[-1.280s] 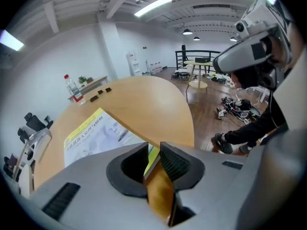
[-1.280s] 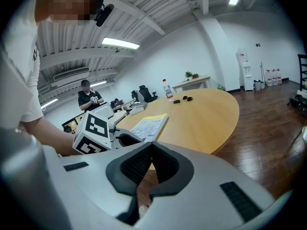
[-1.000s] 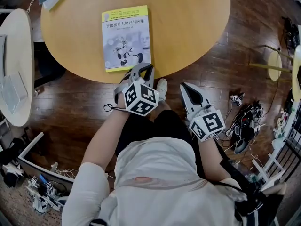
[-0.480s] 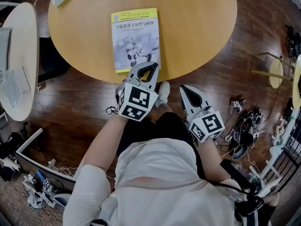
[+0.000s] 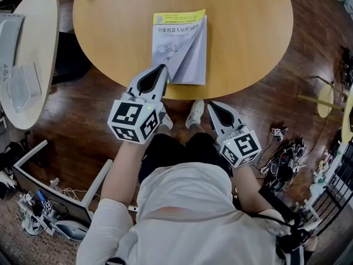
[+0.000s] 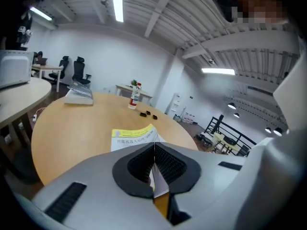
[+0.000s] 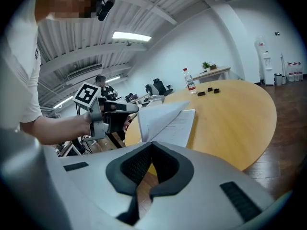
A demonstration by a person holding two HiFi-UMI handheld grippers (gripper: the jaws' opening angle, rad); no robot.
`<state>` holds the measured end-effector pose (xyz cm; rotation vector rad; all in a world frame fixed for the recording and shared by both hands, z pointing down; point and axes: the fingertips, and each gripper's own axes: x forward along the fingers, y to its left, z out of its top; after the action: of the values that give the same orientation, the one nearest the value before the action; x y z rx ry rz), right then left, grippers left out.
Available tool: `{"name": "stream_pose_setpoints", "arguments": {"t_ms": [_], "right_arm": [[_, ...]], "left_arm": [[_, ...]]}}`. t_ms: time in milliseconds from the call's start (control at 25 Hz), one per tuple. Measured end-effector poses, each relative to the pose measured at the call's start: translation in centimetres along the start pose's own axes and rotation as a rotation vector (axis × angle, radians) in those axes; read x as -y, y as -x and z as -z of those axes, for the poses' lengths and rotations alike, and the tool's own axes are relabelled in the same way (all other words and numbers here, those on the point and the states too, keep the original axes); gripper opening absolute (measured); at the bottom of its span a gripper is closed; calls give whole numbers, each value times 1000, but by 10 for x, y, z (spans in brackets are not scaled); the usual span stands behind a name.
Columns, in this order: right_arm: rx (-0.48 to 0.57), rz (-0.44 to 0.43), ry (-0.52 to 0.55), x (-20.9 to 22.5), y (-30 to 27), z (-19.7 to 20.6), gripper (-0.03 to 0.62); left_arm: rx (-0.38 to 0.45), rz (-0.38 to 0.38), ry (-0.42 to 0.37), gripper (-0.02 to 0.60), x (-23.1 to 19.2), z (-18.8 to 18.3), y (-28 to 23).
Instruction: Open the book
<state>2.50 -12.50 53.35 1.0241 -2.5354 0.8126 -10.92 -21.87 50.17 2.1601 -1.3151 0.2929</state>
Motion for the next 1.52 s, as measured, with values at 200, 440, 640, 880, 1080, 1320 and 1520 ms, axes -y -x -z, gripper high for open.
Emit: {"name": "stream_pose_setpoints", "arguments": {"t_ms": [200, 440, 640, 880, 1080, 1320, 1520], "right_arm": [[-7, -21, 20, -17, -19, -8, 3], [-32, -28, 33, -31, -37, -6, 3], [-44, -22, 34, -33, -45, -6, 3], [-74, -6, 36, -39, -50, 5, 3], [-96, 1, 28, -39, -53, 14, 3], [-107, 7, 25, -39, -55, 19, 3], [-82, 3, 26, -39, -52, 14, 3]], "left_arm": [[60, -86, 111, 15, -50, -3, 34], [68, -208, 158, 15, -114, 14, 69], [31, -288, 161, 15, -150, 37, 83], [-28, -363, 218, 15, -189, 90, 92], [-43, -377, 244, 15, -204, 112, 88], [-30, -363, 260, 15, -206, 119, 84], [-35, -372, 246, 16, -207, 117, 95]]}}
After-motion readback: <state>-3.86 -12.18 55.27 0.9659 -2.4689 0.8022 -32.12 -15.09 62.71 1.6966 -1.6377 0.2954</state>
